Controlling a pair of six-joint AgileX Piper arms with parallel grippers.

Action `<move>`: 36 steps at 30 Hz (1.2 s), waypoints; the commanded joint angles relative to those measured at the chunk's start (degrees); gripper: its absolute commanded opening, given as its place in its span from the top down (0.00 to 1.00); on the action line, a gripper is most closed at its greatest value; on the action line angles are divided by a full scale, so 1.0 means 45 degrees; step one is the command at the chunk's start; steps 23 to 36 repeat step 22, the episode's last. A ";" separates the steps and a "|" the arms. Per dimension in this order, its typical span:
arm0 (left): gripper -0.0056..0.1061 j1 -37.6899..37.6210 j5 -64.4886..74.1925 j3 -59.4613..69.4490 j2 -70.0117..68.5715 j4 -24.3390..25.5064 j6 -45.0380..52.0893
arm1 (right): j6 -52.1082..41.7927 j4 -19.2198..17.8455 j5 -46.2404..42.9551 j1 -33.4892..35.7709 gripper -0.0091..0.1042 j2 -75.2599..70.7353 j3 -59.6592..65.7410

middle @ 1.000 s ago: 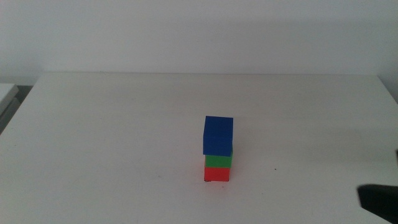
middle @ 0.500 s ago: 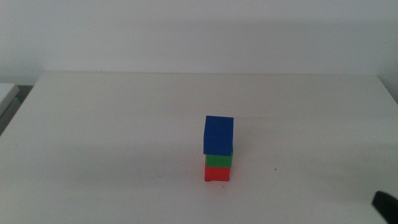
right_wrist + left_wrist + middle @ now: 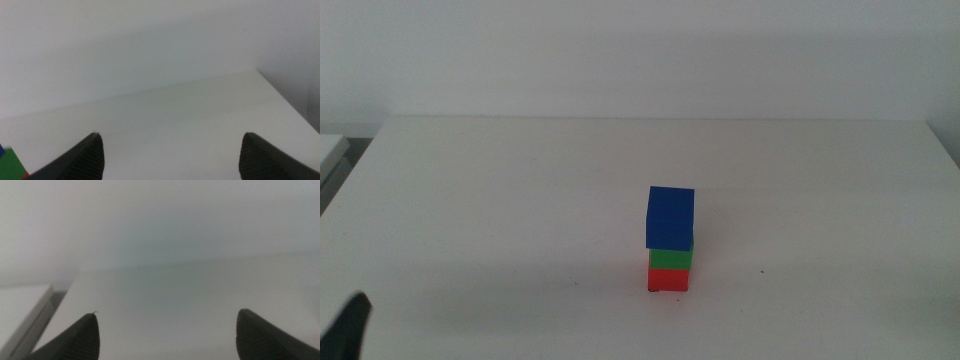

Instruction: Stack red cubes first, then green, then blue cubes in a specific spot.

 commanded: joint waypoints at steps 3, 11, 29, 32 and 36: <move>0.11 0.0029 -0.0848 0.0790 -0.0045 0.0040 0.0010 | -0.0079 0.0282 -0.1207 -0.0111 0.10 -0.0062 0.0066; 0.11 0.0029 -0.1738 0.0790 -0.0045 -0.0111 0.0010 | -0.0079 0.0282 -0.1184 -0.0137 0.10 -0.0062 0.0066; 0.11 0.0029 -0.1713 0.0790 -0.0045 -0.0203 0.0010 | -0.0079 0.0282 -0.1184 -0.0137 0.10 -0.0062 0.0066; 0.11 0.0029 -0.1713 0.0790 -0.0045 -0.0203 0.0010 | -0.0079 0.0282 -0.1184 -0.0137 0.10 -0.0062 0.0066; 0.11 0.0029 -0.1713 0.0790 -0.0045 -0.0203 0.0010 | -0.0079 0.0282 -0.1184 -0.0137 0.10 -0.0062 0.0066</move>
